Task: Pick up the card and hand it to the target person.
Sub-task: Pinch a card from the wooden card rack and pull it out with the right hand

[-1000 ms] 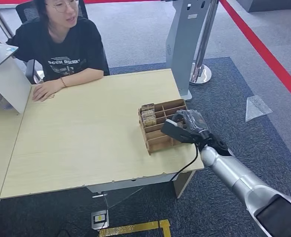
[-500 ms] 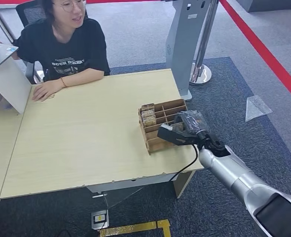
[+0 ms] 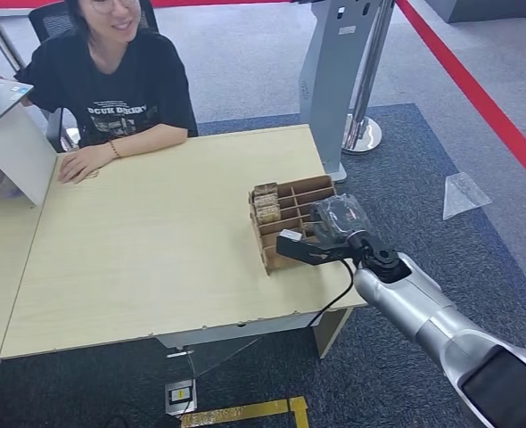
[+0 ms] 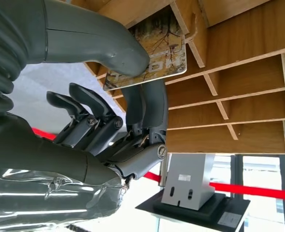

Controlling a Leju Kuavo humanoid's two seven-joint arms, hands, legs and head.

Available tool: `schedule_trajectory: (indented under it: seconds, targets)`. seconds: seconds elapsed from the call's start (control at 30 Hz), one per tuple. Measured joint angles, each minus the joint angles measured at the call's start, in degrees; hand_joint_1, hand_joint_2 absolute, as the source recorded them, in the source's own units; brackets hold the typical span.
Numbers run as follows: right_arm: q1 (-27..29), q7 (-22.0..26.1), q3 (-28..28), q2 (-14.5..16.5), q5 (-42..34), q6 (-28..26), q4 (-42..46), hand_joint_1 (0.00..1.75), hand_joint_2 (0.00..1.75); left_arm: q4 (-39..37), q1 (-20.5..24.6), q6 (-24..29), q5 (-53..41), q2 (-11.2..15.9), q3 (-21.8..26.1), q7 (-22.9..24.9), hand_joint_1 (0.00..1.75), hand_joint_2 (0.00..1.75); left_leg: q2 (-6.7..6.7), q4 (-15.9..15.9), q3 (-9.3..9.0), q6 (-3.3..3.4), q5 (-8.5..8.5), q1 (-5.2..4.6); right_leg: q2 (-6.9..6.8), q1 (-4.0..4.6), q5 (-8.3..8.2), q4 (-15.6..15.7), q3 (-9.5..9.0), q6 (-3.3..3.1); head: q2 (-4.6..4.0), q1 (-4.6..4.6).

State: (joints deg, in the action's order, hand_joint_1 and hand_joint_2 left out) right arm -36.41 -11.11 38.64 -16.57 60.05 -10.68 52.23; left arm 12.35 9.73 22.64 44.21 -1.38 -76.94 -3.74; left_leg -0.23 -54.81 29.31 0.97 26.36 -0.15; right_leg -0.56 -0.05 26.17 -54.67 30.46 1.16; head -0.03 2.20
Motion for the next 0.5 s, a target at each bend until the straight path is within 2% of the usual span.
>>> schedule_trajectory:
  seconds: [0.13, 0.23, 0.37, 0.5]
  targets:
    - [0.0, 2.6, 0.3, -0.2, -1.1, 2.1, 1.3, 1.75, 1.75, 0.0, 0.0, -0.1, -0.2, 0.0, 0.0, 0.0, 0.00, 1.75, 0.00, 0.0, 0.00, 0.00, 0.00, 0.00, 0.00, 0.00, -0.01, 0.0, 0.01, 0.01, 0.01, -0.01]
    - [-0.5, 6.6, 0.3, -1.0, -3.0, 6.6, 3.1, 1.75, 1.75, 0.0, 0.0, -0.5, -0.3, 0.0, 0.0, 0.0, 0.00, 1.75, 0.01, 0.0, 0.01, 0.00, 0.00, 0.00, 0.01, 0.00, -0.01, 0.0, 0.02, 0.01, 0.01, 0.00]
    - [-2.7, 12.4, 0.5, -2.7, -6.5, 16.1, 5.8, 1.75, 1.75, 0.0, 0.0, -1.0, -0.6, 0.0, 0.0, 0.0, 0.00, 1.75, 0.01, 0.0, 0.04, 0.00, 0.00, -0.02, 0.02, -0.02, -0.01, 0.0, 0.05, 0.01, 0.01, -0.01]
    - [-7.5, 18.3, 1.1, -5.0, -13.1, 26.0, 9.2, 1.75, 1.75, 0.0, 0.2, -1.6, -1.0, 0.1, 0.0, -0.2, 0.00, 1.75, 0.03, 0.0, 0.04, 0.00, 0.00, -0.03, 0.03, -0.02, -0.02, 0.0, 0.07, 0.03, 0.01, 0.00]
